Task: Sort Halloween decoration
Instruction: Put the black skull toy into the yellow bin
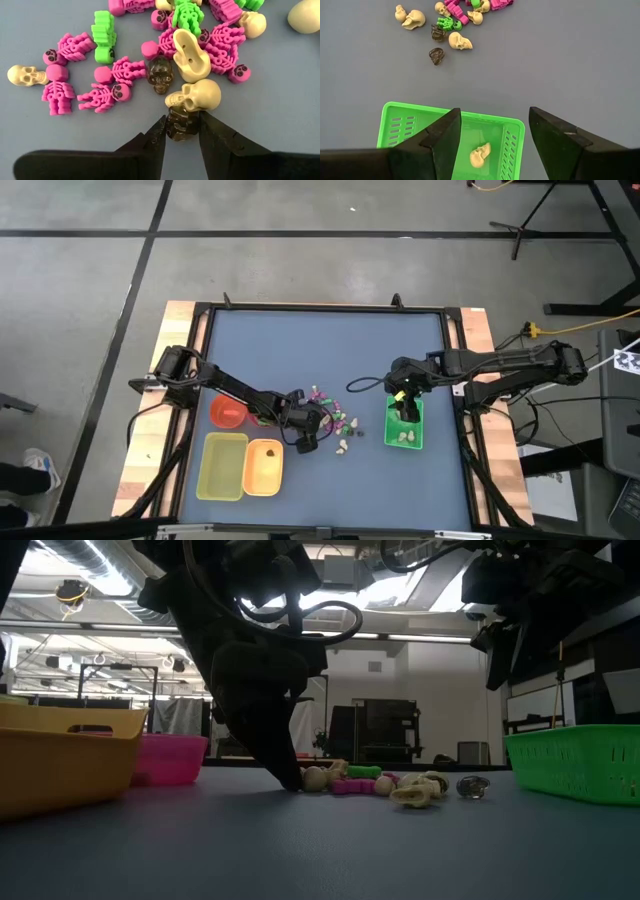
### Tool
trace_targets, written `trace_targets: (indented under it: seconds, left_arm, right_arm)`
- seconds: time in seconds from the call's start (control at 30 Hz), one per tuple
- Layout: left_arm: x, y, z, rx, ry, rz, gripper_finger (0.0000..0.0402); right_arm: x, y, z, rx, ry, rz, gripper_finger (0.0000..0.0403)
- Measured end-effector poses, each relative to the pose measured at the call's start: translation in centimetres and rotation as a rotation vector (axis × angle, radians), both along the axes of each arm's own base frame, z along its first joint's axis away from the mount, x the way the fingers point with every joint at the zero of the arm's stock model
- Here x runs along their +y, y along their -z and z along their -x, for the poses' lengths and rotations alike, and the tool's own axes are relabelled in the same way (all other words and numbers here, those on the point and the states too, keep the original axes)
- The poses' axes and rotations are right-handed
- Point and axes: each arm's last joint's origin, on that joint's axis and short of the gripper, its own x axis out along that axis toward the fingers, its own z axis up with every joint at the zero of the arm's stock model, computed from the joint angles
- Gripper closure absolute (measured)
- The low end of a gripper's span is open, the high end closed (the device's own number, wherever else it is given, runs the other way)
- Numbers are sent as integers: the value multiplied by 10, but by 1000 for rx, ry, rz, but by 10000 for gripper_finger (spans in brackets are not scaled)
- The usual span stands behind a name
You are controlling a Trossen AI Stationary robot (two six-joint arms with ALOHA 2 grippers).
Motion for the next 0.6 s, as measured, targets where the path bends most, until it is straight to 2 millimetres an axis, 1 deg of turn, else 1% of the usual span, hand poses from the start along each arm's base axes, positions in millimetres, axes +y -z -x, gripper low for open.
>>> trace_targets:
  seconds: [0.23,0.6]
  left_arm:
    - [-1,-1,1,2,1,0,317]
    - [-10,-6,2,4,28,0,317]
  right_arm:
    - [0,0,0,0,0,0,171]
    - [0,0,0,-1,0,0,171]
